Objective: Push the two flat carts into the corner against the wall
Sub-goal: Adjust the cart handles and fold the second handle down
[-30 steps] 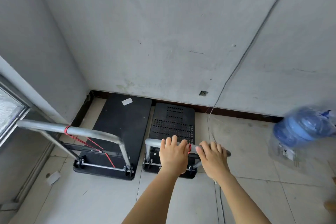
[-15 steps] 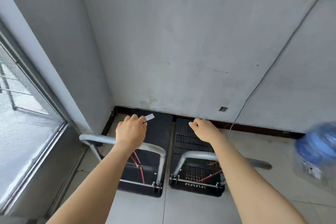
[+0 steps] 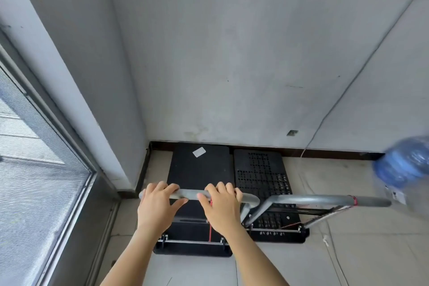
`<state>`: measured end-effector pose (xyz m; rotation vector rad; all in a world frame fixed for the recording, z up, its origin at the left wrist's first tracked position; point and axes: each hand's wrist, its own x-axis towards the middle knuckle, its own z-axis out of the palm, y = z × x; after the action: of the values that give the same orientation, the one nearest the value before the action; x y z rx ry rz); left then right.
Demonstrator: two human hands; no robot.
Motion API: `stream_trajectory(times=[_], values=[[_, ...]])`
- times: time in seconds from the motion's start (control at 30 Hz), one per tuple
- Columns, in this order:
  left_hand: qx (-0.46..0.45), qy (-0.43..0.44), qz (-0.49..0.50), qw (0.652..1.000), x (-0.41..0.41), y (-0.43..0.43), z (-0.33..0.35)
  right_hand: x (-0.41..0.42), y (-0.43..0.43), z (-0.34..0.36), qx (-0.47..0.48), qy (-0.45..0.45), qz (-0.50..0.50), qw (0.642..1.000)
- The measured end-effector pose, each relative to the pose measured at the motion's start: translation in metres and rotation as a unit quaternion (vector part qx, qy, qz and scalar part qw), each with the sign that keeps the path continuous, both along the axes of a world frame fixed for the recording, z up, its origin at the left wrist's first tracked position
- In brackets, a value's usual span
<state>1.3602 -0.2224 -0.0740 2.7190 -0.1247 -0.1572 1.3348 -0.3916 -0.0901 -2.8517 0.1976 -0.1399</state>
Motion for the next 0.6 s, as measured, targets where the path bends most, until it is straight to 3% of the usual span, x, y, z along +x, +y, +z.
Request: stream_trajectory(times=[0.47,0.6], values=[[0.02,-0.016,0.0,1.0,0.018,-0.024,-0.002,0.024,-0.027,-0.002,-0.024,-0.033,0.019,0.999],[0.05,0.032,-0.049,0.997,0.021,-0.037,0.012,0.016,-0.028,0.004,0.001,0.019,0.024,1.0]])
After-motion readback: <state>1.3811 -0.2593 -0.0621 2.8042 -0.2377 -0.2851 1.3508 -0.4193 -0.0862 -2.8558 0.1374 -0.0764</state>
